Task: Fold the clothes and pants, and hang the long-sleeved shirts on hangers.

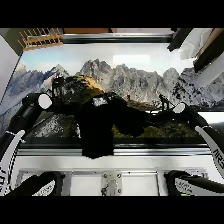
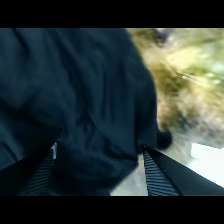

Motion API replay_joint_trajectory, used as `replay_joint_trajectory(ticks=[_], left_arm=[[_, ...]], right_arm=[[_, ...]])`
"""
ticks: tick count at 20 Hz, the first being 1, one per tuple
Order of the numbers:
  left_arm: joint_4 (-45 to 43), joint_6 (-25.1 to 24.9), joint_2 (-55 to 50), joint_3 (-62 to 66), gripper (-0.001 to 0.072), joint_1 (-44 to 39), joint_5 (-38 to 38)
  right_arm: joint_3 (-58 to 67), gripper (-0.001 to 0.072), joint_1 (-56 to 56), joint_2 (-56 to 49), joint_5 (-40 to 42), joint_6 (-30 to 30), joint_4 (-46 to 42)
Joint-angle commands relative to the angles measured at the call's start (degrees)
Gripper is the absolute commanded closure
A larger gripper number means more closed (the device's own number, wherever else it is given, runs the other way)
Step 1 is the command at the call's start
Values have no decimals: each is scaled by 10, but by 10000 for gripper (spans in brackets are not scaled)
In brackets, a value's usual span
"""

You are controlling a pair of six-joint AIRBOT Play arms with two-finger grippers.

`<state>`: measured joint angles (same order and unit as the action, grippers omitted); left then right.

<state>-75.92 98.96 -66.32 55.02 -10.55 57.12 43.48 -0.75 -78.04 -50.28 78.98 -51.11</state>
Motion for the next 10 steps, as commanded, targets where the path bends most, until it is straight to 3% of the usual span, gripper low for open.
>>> replay_joint_trajectory(ticks=[1, 2, 5, 8, 10], left_arm=[[-2, -2, 0, 0, 698, 1, -4], [-8, -2, 0, 0, 698, 1, -3], [-49, -2, 23, 42, 698, 17, 13], [-53, -2, 97, 159, 698, 64, 18], [-50, -1, 155, 242, 698, 84, 16]], right_arm=[[-7, 388, 1, -20, 30, -31, 66], [-1, 698, 2, -16, 24, -54, 62], [66, 694, 19, 34, -30, -62, -6], [209, 693, 62, 127, -116, -62, -84], [308, 693, 92, 196, -129, -61, -93]])
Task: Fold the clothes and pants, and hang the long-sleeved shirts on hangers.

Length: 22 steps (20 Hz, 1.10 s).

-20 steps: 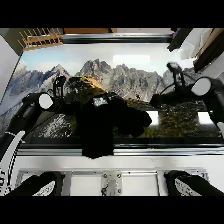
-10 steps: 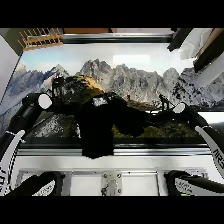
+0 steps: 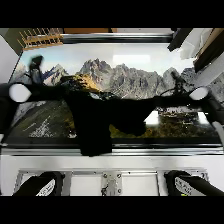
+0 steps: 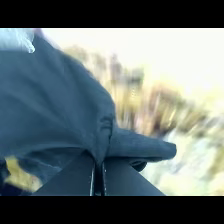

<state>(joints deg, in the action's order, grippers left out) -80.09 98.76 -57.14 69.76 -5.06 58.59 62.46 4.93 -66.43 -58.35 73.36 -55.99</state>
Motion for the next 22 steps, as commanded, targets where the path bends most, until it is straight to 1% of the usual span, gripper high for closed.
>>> replay_joint_trajectory(ticks=[1, 4, 7, 11, 12, 15, 18, 20, 22], left_arm=[[-8, 1, 94, 127, 698, 30, -3], [4, 1, 176, 181, 698, 28, -18], [7, 9, 248, 195, 698, 28, -18], [7, 28, 323, 172, 698, 28, -18], [7, 30, 336, 165, 698, 28, -18], [7, 57, 363, 147, 698, 28, -18], [8, 87, 361, 134, 698, 28, -7], [8, 89, 333, 116, 698, 28, 29], [7, 89, 288, 76, 698, 28, 43]], right_arm=[[156, 694, 46, 110, -42, -5, -44], [224, 694, 57, 191, 0, 3, -45], [230, 694, 57, 264, 55, 3, -45], [230, 694, 57, 310, 82, 4, -51], [230, 694, 57, 315, 90, 7, -58], [231, 694, 57, 318, 112, 41, -84], [231, 695, 57, 306, 113, 48, -82], [231, 695, 57, 278, 91, 70, -78], [231, 695, 56, 224, 48, 70, -79]])
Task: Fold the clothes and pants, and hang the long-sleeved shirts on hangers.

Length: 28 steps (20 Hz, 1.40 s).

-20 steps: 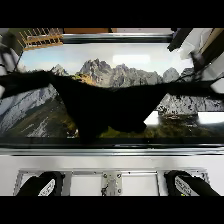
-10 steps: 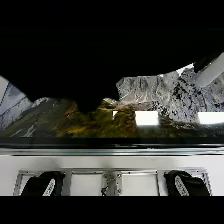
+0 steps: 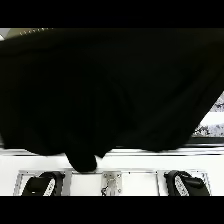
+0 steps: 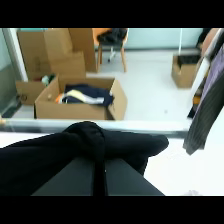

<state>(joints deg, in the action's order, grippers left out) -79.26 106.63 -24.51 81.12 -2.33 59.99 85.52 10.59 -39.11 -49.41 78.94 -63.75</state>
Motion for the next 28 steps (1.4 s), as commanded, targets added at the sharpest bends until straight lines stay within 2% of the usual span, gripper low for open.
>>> replay_joint_trajectory(ticks=[1, 3, 5, 7, 8, 10, 11, 12, 13, 14, 16, 17, 18, 20, 22, 25, 28], left_arm=[[-3, 9, -67, -63, 698, 0, 24], [-3, 6, -144, -113, 698, 0, -13], [-1, -6, -239, -150, 698, 0, -108], [-1, -26, -351, -149, 698, 0, -196], [-1, -28, -410, -129, 698, 0, -217], [-2, -29, -519, -59, 698, 0, -209], [-2, -29, -563, -19, 697, 1, -190], [-3, -29, -600, 20, 560, 5, -166], [-2, -29, -624, 52, 214, 11, -145], [-3, -29, -641, 79, 13, 15, -120], [-3, -63, -651, 109, 26, 40, -58], [-3, -84, -649, 109, 26, 55, -20], [-2, -98, -643, 93, 26, 71, 17], [-2, -111, -627, 23, 26, 106, 59], [7, -111, -614, -73, 26, 137, 62], [85, -113, -612, -192, 26, 180, 22], [166, -166, -612, -252, 26, 204, -37]], right_arm=[[0, 695, -2, -88, -66, 15, -1], [0, 695, -13, -174, -93, 14, -7], [0, 695, -35, -272, -83, 7, -29], [0, 694, -60, -367, -24, 4, -58], [0, 694, -69, -402, 13, 4, -62], [0, 671, -81, -453, 82, 8, -54], [0, 497, -83, -468, 107, 8, -38], [0, 218, -82, -475, 120, 8, -26], [0, 66, -79, -474, 127, 7, -27], [0, 65, -74, -467, 127, 3, -28], [0, 79, -53, -439, 104, 4, -31], [0, 141, -40, -420, 76, 4, -31], [-1, 175, -29, -401, 42, 2, -31], [-17, 182, -15, -360, -27, -19, -31], [-57, 183, -12, -317, -82, -27, -31], [-137, 182, -25, -261, -125, -27, -24], [-195, 183, -47, -229, -126, -26, 1]])
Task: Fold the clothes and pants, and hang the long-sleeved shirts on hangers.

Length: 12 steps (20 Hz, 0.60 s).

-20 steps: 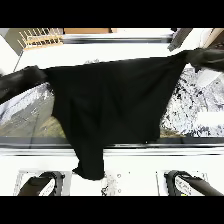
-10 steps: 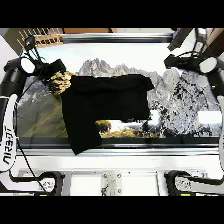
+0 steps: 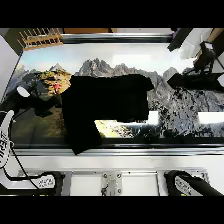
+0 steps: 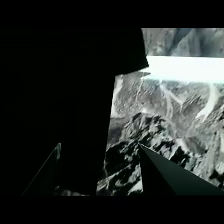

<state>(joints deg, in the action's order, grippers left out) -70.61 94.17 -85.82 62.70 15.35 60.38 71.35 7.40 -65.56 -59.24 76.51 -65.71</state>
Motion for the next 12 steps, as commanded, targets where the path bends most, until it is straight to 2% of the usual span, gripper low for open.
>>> replay_joint_trajectory(ticks=[1, 4, 11, 12], left_arm=[[94, -58, 1, -78, 26, 29, -54], [93, -69, -5, -83, 26, 18, -68], [91, -74, -54, -41, 31, -46, -34], [90, -75, -54, -41, 203, -55, -28]], right_arm=[[-63, 184, -23, 39, -28, -2, 30], [-71, 199, -50, 38, -25, -2, 43], [-71, 199, -68, 38, -24, -2, 44], [-71, 199, -68, 38, -27, -1, 42]])
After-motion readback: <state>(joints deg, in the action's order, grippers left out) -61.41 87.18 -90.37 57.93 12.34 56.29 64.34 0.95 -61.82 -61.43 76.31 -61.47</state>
